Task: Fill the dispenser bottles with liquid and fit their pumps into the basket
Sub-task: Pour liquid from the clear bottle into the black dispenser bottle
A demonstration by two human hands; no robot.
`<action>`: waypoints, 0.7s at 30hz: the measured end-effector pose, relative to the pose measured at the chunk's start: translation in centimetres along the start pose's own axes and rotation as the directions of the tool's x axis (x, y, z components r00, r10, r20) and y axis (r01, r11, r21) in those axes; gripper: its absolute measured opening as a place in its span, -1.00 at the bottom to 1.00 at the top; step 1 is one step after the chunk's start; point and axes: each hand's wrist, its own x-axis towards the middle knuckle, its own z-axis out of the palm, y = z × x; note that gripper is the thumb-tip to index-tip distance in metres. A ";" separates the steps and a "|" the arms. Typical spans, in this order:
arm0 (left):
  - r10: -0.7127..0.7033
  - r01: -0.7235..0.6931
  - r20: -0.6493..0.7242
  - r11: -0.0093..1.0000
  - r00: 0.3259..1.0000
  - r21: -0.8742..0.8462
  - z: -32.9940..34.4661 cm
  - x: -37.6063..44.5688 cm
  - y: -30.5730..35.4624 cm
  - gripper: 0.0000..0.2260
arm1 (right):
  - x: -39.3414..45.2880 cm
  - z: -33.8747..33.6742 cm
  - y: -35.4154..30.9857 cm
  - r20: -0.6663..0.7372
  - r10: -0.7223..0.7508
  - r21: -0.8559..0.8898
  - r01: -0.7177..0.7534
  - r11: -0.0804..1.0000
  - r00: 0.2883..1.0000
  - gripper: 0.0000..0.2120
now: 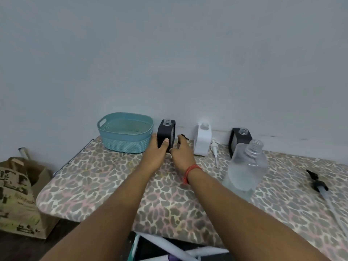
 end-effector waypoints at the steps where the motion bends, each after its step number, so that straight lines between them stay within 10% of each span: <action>1: -0.020 0.021 0.003 0.999 1.000 -0.042 0.1 0.7 -0.3 -0.46 | 0.6 0.4 0.3 0.000 0.008 0.023 -0.008 1.000 1.000 -0.46; 7: -0.050 0.045 -0.009 0.956 0.999 -0.290 0.6 3.1 -1.0 -0.79 | 2.9 2.8 0.7 0.032 -0.022 0.115 0.018 0.993 0.999 -0.55; 21: 0.015 -0.034 -0.058 0.938 0.998 -0.346 0.0 -4.8 1.1 -0.74 | -4.7 1.9 -0.2 -0.001 -0.119 0.133 0.118 0.984 0.993 -0.57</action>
